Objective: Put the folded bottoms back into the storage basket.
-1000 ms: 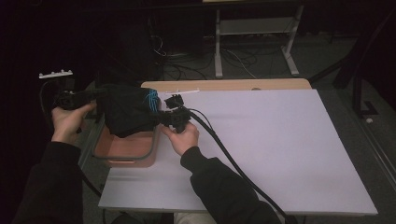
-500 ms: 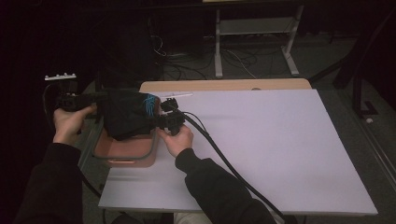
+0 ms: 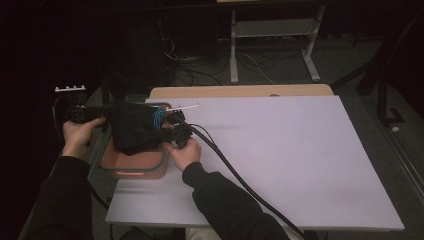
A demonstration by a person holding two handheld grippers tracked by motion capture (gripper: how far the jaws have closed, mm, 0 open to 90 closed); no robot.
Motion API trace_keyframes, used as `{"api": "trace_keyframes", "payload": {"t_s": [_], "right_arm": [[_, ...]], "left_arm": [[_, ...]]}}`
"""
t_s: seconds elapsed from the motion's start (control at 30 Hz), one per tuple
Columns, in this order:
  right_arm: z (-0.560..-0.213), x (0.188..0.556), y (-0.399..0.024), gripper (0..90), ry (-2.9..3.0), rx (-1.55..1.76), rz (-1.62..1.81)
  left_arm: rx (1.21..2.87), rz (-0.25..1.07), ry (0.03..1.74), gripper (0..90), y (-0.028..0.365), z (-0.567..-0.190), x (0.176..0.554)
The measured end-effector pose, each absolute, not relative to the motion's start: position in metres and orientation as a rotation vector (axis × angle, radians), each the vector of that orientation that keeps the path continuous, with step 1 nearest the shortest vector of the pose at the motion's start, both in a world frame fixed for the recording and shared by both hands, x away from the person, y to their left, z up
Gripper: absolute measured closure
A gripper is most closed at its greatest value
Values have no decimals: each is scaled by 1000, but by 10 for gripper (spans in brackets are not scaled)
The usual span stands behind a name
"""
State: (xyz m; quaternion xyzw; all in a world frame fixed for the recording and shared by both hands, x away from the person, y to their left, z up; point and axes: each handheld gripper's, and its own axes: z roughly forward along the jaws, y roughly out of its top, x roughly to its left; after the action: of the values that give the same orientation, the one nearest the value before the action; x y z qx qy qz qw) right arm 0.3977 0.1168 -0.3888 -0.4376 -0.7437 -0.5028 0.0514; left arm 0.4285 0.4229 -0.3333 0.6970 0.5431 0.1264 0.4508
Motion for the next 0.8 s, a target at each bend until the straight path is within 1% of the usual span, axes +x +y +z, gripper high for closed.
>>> {"api": "trace_keyframes", "payload": {"t_s": [0.13, 0.3, 0.37, 0.4, 0.43, 0.5, 0.57, 0.6, 0.63, 0.67, 0.7, 0.73, 0.8], "right_arm": [[-391, 397, 118, 727, -2277, -1337, -1505], [-393, 396, 121, 716, -2277, -1345, -1490], [-393, 395, 122, 680, -2290, -1342, -1493], [-392, 394, 122, 633, -2291, -1345, -1494], [-391, 394, 123, 569, -2289, -1348, -1497], [-387, 394, 123, 471, -2281, -1341, -1516], [-380, 391, 122, 422, -2286, -1324, -1538], [-376, 390, 120, 417, -2291, -1314, -1541], [-376, 390, 120, 417, -2291, -1314, -1541], [-369, 388, 116, 374, -2308, -1301, -1545], [-369, 388, 116, 374, -2308, -1301, -1545], [-363, 388, 111, 329, -2319, -1283, -1542], [-359, 389, 106, 277, -2330, -1260, -1538]], "left_arm": [[1761, 306, 1342, 779, 420, -338, 433], [1768, 300, 1349, 779, 418, -342, 436], [1783, 291, 1348, 776, 417, -342, 436], [1784, 290, 1348, 769, 417, -342, 436], [1784, 290, 1348, 747, 417, -342, 436], [1783, 309, 1350, 674, 415, -342, 434], [1781, 312, 1348, 578, 414, -342, 433], [1778, 317, 1348, 544, 412, -340, 432], [1778, 317, 1348, 517, 412, -340, 432], [1778, 321, 1350, 489, 408, -338, 431], [1778, 321, 1350, 462, 408, -338, 431], [1782, 327, 1347, 448, 405, -336, 430], [1786, 330, 1339, 419, 401, -335, 429]]}}
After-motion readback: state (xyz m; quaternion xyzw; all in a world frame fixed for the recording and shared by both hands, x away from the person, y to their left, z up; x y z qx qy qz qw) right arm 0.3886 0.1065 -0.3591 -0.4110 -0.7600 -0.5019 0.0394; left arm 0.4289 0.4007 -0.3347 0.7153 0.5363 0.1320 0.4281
